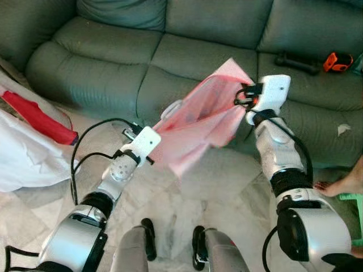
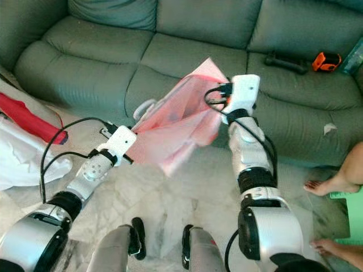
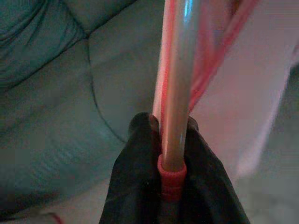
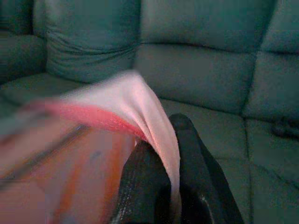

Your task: Hang hanger

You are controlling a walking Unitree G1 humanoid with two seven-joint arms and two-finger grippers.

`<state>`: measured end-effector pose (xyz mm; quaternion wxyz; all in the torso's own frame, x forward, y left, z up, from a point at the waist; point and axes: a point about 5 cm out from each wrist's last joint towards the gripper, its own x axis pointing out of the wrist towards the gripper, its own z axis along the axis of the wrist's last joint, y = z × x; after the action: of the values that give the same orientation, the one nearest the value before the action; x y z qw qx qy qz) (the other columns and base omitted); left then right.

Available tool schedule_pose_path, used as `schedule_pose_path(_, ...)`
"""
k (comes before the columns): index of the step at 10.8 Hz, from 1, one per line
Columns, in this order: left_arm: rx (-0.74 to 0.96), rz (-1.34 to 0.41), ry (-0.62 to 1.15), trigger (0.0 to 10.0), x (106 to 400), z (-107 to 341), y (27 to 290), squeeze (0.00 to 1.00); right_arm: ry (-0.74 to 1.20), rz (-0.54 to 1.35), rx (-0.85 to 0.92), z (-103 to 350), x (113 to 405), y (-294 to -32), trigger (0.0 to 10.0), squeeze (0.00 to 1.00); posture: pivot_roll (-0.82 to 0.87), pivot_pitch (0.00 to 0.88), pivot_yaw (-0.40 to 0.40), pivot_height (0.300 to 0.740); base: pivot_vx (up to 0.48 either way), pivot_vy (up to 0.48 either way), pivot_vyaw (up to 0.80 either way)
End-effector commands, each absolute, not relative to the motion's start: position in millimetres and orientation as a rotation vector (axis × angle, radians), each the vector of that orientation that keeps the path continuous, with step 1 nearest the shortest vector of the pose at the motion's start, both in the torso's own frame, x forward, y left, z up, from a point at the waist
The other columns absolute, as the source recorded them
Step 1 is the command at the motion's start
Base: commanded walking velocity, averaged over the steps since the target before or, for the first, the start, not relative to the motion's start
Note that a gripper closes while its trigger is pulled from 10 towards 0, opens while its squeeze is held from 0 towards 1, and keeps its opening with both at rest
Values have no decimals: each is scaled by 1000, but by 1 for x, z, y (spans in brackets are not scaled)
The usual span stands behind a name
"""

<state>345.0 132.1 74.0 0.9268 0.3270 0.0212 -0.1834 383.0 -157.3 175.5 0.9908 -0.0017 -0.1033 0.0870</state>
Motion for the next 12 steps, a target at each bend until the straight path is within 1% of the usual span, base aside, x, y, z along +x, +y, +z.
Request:
schedule_pose_path(1,715,-393,53,4510,343,69,129,0,-251,230,5,184,383,-142,0,0,-44,244,-35,740,0,0,0)
schedule_pose_path(2,734,-398,81,4196,342,65,126,0,-277,282,53,190,383,-127,0,0,-45,244,-33,740,0,0,0)
schedule_pose_path(3,775,-424,120,3451,338,57,118,0,-313,447,150,202,379,-87,0,0,-43,241,-34,740,0,0,0)
schedule_pose_path(4,774,-427,139,3412,337,54,117,0,-312,537,168,206,374,-70,0,0,-44,241,-35,740,0,0,0)
schedule_pose_path(5,774,-425,143,3255,336,53,114,0,-299,748,193,209,359,-40,0,0,-43,240,-37,740,0,0,0)
schedule_pose_path(6,761,-418,159,3333,336,52,113,0,-272,994,188,208,336,-18,0,0,-44,242,-38,740,0,0,0)
schedule_pose_path(7,741,-404,173,3373,337,51,113,0,-243,1110,147,202,322,-13,0,0,-44,242,-38,740,0,0,0)
schedule_pose_path(8,717,-375,191,3608,339,53,116,0,-185,1183,77,185,308,-20,0,0,-47,241,-39,740,0,0,0)
schedule_pose_path(9,682,-342,205,3686,343,57,121,0,-104,1185,35,165,301,-37,0,0,-48,242,-41,740,0,0,0)
schedule_pose_path(10,684,-312,202,3882,347,61,128,0,-11,1055,-37,144,303,-67,10000,0,-49,242,-41,740,0,0,0)
schedule_pose_path(11,678,-305,193,3843,349,64,131,0,51,921,-146,129,309,-86,10000,0,-57,243,-38,740,0,0,0)
schedule_pose_path(12,681,-306,194,3922,349,64,135,0,53,653,-283,120,326,-121,10000,1000,-57,243,-36,740,0,0,0)
